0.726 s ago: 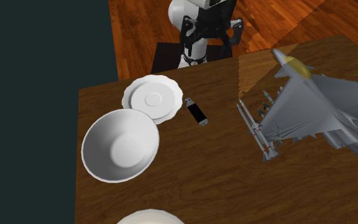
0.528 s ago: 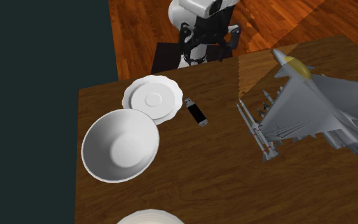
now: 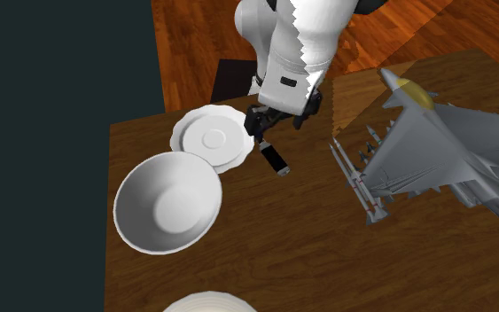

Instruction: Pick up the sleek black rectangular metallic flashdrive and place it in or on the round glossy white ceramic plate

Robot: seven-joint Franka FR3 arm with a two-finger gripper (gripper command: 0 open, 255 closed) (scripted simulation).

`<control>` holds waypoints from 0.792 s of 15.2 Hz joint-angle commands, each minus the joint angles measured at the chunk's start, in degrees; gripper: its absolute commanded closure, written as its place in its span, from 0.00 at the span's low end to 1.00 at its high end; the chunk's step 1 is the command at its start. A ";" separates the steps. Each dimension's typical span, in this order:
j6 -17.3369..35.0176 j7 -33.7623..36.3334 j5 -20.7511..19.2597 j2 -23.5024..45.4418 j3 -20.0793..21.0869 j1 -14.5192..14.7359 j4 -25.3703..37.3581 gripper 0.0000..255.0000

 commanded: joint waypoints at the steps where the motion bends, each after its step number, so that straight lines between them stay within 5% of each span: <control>1: 3.36 -5.37 -0.75 3.92 -1.04 0.89 0.72 0.00; 12: 10.12 -5.87 -1.13 6.71 -1.47 0.79 -3.23 0.00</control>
